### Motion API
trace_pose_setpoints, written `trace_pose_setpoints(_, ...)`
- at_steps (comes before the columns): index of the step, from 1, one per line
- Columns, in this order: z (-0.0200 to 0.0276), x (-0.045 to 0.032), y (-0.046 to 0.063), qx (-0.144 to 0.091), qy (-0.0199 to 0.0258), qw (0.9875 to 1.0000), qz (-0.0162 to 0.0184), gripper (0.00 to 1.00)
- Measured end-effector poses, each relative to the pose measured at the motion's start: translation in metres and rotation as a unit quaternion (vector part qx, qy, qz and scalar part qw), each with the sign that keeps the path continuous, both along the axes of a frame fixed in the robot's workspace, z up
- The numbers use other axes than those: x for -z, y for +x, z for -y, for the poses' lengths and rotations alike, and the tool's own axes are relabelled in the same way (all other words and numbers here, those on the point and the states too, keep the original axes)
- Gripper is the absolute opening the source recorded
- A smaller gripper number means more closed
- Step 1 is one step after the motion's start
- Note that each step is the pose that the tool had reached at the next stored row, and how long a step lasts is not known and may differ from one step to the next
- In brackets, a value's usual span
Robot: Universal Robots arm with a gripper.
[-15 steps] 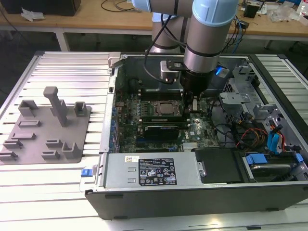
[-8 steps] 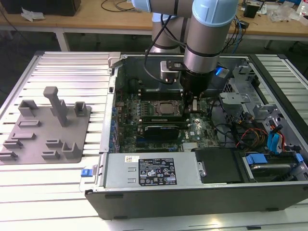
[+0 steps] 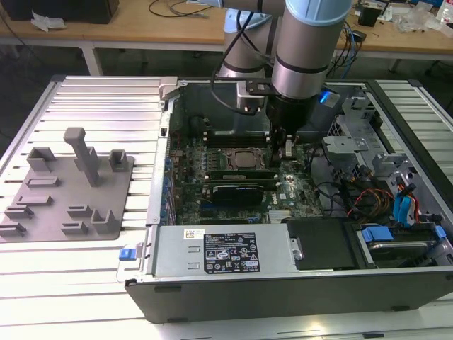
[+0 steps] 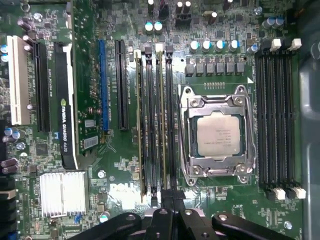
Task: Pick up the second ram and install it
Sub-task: 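Press down the second ram until it locks into place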
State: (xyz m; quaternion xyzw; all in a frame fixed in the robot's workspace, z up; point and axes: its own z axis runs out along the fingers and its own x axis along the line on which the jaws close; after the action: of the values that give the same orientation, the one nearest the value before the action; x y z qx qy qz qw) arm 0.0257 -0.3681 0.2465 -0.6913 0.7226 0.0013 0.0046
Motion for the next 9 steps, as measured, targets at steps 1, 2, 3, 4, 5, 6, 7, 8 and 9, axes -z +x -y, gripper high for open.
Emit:
trace_pose_setpoints(1,0.0000,0.0000,0.000,0.000,0.0000,1.0000,0.0000,0.08)
trace_pose_setpoints(2,0.0000,-0.0001,0.000,0.000,-0.0001,1.0000,0.0000,0.08)
trace_pose_setpoints(3,0.0001,0.0000,-0.002,0.000,-0.0002,1.0000,0.0000,0.08)
trace_pose_setpoints(4,0.0000,0.0002,-0.008,0.000,-0.0001,1.0000,0.0000,0.08)
trace_pose_setpoints(5,0.0001,0.0004,-0.016,0.000,-0.0001,1.0000,0.0002,0.08)
trace_pose_setpoints(6,0.0000,0.0006,-0.026,0.000,-0.0001,1.0000,0.0005,0.08)
trace_pose_setpoints(7,-0.0001,0.0006,-0.034,0.000,-0.0001,1.0000,0.0007,0.08)
trace_pose_setpoints(8,-0.0002,0.0007,-0.038,0.000,-0.0001,1.0000,0.0008,0.08)
trace_pose_setpoints(9,-0.0003,0.0008,-0.049,0.000,-0.0001,1.0000,0.0010,0.08)
